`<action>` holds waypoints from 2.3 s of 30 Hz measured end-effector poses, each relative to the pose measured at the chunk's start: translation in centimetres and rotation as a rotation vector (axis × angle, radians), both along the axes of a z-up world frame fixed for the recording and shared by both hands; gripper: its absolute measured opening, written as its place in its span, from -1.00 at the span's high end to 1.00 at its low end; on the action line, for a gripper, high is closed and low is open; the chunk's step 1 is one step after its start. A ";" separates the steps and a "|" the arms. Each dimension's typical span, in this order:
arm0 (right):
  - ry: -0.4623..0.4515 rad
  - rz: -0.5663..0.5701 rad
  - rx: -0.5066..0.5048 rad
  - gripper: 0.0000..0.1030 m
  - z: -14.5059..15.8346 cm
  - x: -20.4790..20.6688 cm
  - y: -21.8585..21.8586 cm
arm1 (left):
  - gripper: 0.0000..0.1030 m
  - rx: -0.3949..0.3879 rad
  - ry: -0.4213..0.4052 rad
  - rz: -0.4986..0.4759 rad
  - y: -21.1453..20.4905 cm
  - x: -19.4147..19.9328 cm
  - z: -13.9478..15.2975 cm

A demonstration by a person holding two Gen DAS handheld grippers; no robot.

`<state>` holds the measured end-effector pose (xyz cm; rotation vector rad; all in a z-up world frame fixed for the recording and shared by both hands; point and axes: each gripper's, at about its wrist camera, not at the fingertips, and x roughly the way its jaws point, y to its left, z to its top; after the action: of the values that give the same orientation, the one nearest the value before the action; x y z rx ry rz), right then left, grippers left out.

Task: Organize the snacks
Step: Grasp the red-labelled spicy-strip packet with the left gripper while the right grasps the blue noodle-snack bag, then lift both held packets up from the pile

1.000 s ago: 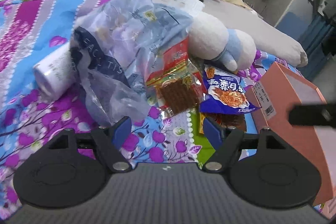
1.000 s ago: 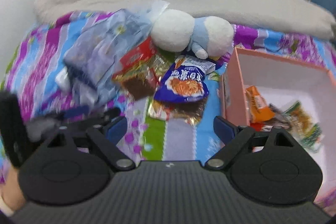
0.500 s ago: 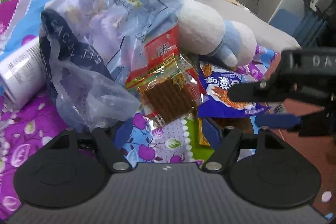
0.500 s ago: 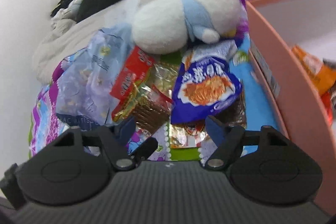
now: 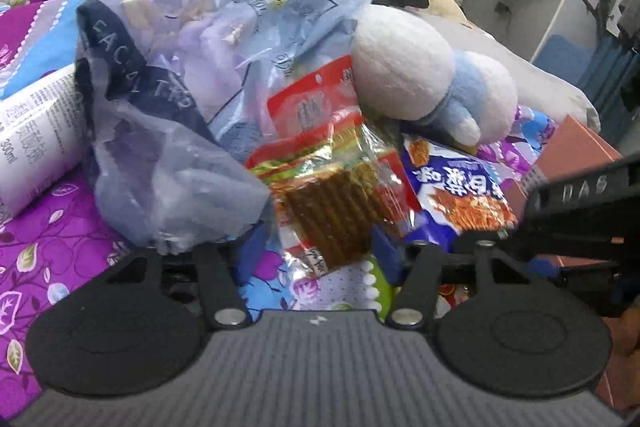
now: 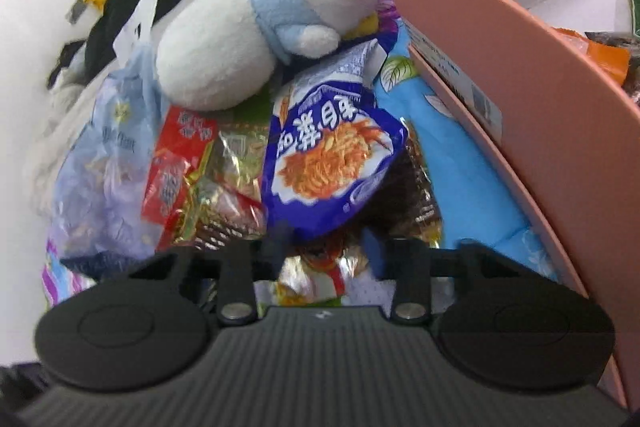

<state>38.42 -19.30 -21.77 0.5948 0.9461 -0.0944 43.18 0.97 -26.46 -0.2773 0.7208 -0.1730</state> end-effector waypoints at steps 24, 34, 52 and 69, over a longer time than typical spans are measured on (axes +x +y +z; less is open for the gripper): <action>-0.081 0.140 -0.135 0.93 3.7 -10.4 0.2 | 0.90 -0.176 0.071 -0.029 1.8 -4.5 2.3; -0.080 0.180 -0.172 0.93 2.5 -13.5 0.0 | -0.86 -0.107 0.127 0.053 -1.1 -0.1 2.5; -0.120 0.222 -0.166 0.93 1.9 -16.9 -0.7 | -0.40 0.132 0.198 0.022 -4.9 2.4 1.3; -0.128 0.250 -0.101 0.93 3.1 -22.2 -1.5 | -0.22 0.065 0.214 -0.038 -1.7 -9.4 4.7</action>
<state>16.26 -20.84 -18.67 0.3810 0.8786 0.1178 33.74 -0.74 -21.73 -0.2215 0.9426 -0.1571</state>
